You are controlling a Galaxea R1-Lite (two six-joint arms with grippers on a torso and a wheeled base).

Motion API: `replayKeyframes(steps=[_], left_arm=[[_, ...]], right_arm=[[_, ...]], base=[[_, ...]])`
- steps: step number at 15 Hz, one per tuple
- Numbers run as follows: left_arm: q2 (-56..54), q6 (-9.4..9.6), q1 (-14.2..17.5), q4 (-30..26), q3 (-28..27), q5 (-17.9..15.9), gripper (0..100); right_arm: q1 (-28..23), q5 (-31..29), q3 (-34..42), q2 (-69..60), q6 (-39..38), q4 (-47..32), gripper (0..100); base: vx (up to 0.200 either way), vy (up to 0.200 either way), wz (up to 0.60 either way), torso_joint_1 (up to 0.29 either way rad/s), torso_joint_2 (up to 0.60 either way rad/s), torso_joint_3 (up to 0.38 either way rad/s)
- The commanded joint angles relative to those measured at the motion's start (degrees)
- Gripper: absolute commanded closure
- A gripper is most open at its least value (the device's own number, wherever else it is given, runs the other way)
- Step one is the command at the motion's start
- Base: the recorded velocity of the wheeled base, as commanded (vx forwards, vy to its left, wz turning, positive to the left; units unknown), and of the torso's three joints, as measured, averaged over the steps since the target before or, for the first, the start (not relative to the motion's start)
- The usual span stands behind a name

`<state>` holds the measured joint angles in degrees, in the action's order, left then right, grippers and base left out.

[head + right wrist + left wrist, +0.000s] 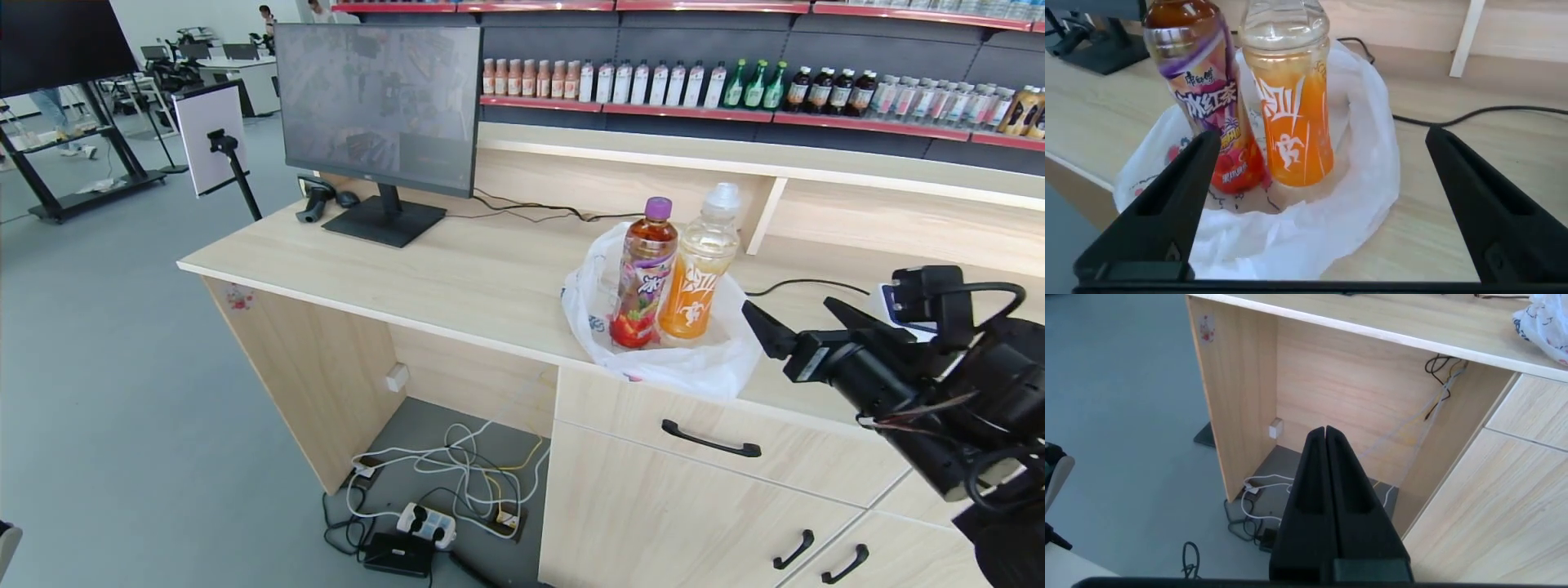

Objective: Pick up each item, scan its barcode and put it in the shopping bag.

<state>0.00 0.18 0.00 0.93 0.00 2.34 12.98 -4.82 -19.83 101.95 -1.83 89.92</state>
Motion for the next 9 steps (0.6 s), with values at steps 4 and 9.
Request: replayKeyframes(steps=[4, 9], left_arm=[[0.0, -0.09, 0.0, 0.0, 0.0, 0.0, 100], [0.0, -0.09, 0.0, 0.0, 0.0, 0.0, 100]], right_arm=[[3.7, 0.0, 19.8, -21.5, 3.0, 0.1, 0], [7.1, -0.8, 19.8, -29.1, 6.8, -5.5, 0]], base=[[0.0, 0.0, 0.0, 0.0, 0.0, 0.0], [0.0, 0.0, 0.0, 0.0, 0.0, 0.0]])
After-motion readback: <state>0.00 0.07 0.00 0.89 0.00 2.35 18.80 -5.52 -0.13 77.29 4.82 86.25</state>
